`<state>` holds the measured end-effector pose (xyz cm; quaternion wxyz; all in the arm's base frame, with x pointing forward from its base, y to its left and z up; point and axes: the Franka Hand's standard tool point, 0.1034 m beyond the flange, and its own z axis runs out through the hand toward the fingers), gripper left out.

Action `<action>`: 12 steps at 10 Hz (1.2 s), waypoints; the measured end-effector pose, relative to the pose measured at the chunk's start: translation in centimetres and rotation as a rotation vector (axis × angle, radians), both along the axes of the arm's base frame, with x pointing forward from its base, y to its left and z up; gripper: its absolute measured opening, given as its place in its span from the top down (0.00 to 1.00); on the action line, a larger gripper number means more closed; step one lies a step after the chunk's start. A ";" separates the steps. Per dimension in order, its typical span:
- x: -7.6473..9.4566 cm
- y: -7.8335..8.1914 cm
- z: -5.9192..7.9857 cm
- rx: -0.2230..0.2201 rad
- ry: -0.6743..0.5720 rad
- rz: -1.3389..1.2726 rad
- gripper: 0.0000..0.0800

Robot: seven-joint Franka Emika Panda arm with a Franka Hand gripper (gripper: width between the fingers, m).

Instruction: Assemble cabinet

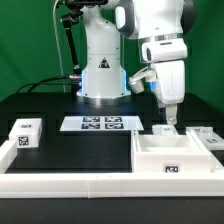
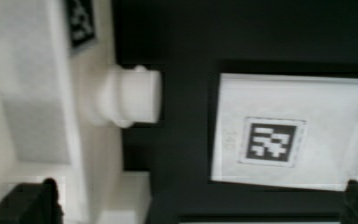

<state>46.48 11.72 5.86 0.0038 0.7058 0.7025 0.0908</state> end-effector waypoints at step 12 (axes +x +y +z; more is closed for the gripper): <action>-3.2 7.8 -2.1 0.040 0.033 0.034 0.00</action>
Offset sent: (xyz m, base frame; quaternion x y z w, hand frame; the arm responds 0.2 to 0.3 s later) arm 0.0000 0.0000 0.0000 0.0000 0.0000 0.0000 1.0000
